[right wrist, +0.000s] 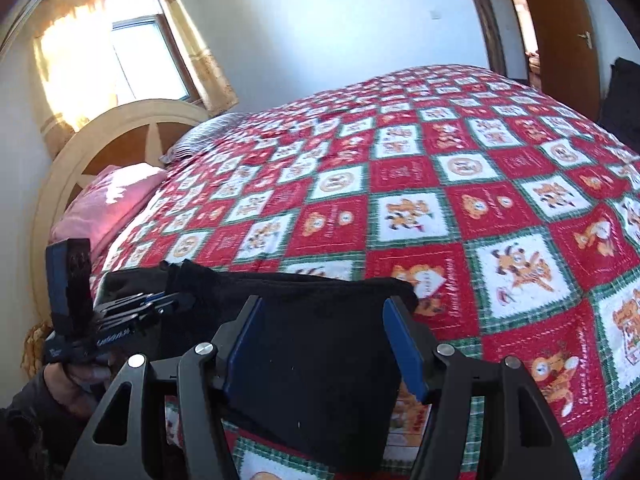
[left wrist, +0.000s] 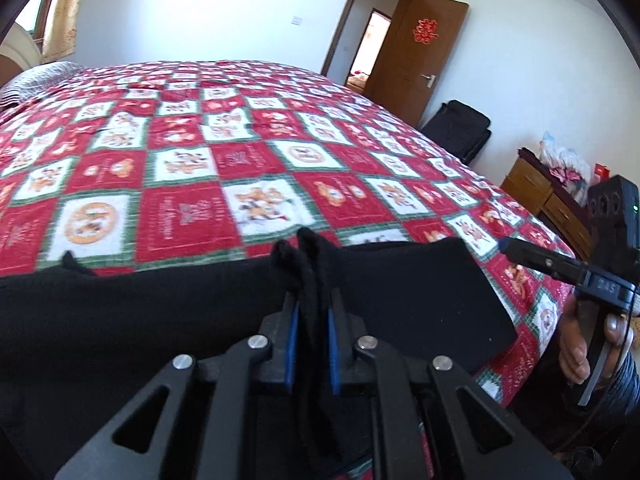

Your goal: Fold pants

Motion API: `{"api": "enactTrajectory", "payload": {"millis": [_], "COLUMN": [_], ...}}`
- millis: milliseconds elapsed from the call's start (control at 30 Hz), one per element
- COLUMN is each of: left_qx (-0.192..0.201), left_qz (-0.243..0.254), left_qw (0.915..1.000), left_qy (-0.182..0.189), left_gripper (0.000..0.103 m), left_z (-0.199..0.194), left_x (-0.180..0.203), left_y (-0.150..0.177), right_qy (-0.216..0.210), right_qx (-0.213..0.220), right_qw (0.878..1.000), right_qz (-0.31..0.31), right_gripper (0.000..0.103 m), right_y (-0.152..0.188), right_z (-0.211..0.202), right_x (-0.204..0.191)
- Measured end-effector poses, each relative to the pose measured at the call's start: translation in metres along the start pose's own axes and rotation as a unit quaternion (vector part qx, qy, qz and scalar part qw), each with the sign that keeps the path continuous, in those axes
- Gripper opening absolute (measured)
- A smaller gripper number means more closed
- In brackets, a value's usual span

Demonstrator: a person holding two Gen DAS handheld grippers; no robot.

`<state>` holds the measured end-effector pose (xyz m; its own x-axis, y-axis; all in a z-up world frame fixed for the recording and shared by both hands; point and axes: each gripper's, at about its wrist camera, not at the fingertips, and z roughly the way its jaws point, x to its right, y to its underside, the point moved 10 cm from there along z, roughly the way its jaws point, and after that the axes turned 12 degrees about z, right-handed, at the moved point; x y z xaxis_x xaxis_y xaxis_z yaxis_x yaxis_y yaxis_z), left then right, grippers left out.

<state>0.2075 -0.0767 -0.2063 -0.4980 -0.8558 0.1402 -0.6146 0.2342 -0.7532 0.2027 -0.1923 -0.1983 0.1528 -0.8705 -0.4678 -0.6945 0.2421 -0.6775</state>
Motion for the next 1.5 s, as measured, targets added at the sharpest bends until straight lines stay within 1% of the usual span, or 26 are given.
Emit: {"api": "enactTrajectory", "payload": {"millis": [33,100,133,200,233,300,333,367,433,500,600,667,733,800,900,933,1033,1100,1133,1167,1233,1300,1367,1400,1433,1500], "left_qx": [0.0,-0.007,-0.012,-0.019,-0.018,-0.013,-0.012,-0.005,0.02,0.034,0.042,0.036,0.032,0.037,0.047,0.051,0.058,0.055,0.046,0.043,0.052,0.039,0.046,0.05,0.051,0.048], "left_qz": [-0.002,-0.006,-0.009,-0.011,-0.011,0.0,0.01,0.022,0.045,0.057,0.045,0.012,-0.029,-0.065,-0.108,-0.126,-0.155,-0.161,-0.168,-0.175,-0.171,-0.151,-0.164,-0.168,-0.163,-0.15], "left_qw": [0.9999,0.9998,0.9996,0.9995,0.9996,0.9997,0.9995,0.9987,0.9963,0.9926,0.9837,0.9773,0.9677,0.9577,0.9462,0.9453,0.9483,0.9532,0.9553,0.9562,0.955,0.9549,0.953,0.9529,0.9538,0.957], "left_qy": [-0.011,-0.019,-0.022,-0.023,-0.019,-0.02,-0.029,-0.045,-0.07,-0.102,-0.169,-0.208,-0.248,-0.278,-0.302,-0.297,-0.271,-0.25,-0.239,-0.231,-0.236,-0.252,-0.25,-0.247,-0.247,-0.244], "left_gripper": [0.013,0.015,0.021,0.026,0.032,0.046,0.062,0.071,0.071,0.075,0.076,0.076,0.076,0.076,0.076,0.076,0.075,0.067,0.059,0.057,0.057,0.059,0.064,0.065,0.065,0.06], "left_z": [-0.001,0.002,0.005,0.012,0.012,0.008,0.005,-0.003,-0.024,-0.046,-0.085,-0.111,-0.139,-0.164,-0.187,-0.188,-0.183,-0.172,-0.165,-0.16,-0.16,-0.156,-0.156,-0.155,-0.154,-0.154], "left_x": [-0.007,-0.016,-0.02,-0.023,-0.023,-0.02,-0.021,-0.023,-0.03,-0.049,-0.102,-0.15,-0.197,-0.234,-0.272,-0.281,-0.294,-0.294,-0.292,-0.291,-0.285,-0.283,-0.289,-0.291,-0.291,-0.288], "left_y": [0.002,0.008,0.012,0.018,0.02,0.018,0.018,0.016,0.012,0.014,0.027,0.045,0.065,0.083,0.105,0.112,0.127,0.132,0.137,0.141,0.141,0.14,0.14,0.139,0.138,0.137], "right_qy": [-0.009,-0.02,-0.025,-0.023,-0.003,0.003,0.008,0.013,0.003,-0.009,-0.012,-0.006,0.0,0.003,0.005,0.009,0.014,0.018,0.019,0.019,0.023,0.022,0.024,0.024,0.024,0.023], "right_qx": [-0.01,-0.03,-0.044,-0.093,-0.128,-0.107,-0.105,-0.106,-0.082,-0.063,-0.039,-0.035,-0.037,-0.038,-0.035,-0.034,-0.035,-0.039,-0.041,-0.042,-0.041,-0.042,-0.044,-0.045,-0.045,-0.043], "right_qw": [1.0,0.999,0.998,0.995,0.991,0.992,0.991,0.991,0.993,0.995,0.997,0.997,0.997,0.997,0.997,0.996,0.996,0.996,0.995,0.995,0.995,0.995,0.995,0.995,0.995,0.995], "right_qz": [-0.01,-0.022,-0.029,-0.04,-0.046,-0.061,-0.078,-0.086,-0.083,-0.072,-0.065,-0.064,-0.065,-0.066,-0.073,-0.077,-0.083,-0.084,-0.084,-0.084,-0.085,-0.084,-0.085,-0.086,-0.087,-0.091], "right_gripper": [0.065,0.066,0.066,0.066,0.066,0.066,0.066,0.066,0.066,0.066,0.066,0.066,0.066,0.066,0.066,0.066,0.066,0.066,0.066,0.066,0.066,0.066,0.066,0.066,0.066,0.067], "right_y": [0.005,0.018,0.025,0.046,0.061,0.063,0.064,0.064,0.058,0.049,0.038,0.037,0.038,0.04,0.044,0.045,0.049,0.051,0.053,0.054,0.054,0.055,0.057,0.058,0.058,0.059], "right_z": [0.003,0.012,0.018,0.037,0.052,0.055,0.053,0.052,0.043,0.036,0.029,0.029,0.031,0.033,0.032,0.033,0.036,0.038,0.039,0.04,0.04,0.041,0.042,0.042,0.042,0.041], "right_x": [-0.008,-0.018,-0.022,-0.024,-0.018,-0.017,-0.02,-0.022,-0.026,-0.027,-0.027,-0.027,-0.027,-0.027,-0.029,-0.03,-0.03,-0.029,-0.029,-0.029,-0.029,-0.029,-0.029,-0.029,-0.03,-0.031]}}
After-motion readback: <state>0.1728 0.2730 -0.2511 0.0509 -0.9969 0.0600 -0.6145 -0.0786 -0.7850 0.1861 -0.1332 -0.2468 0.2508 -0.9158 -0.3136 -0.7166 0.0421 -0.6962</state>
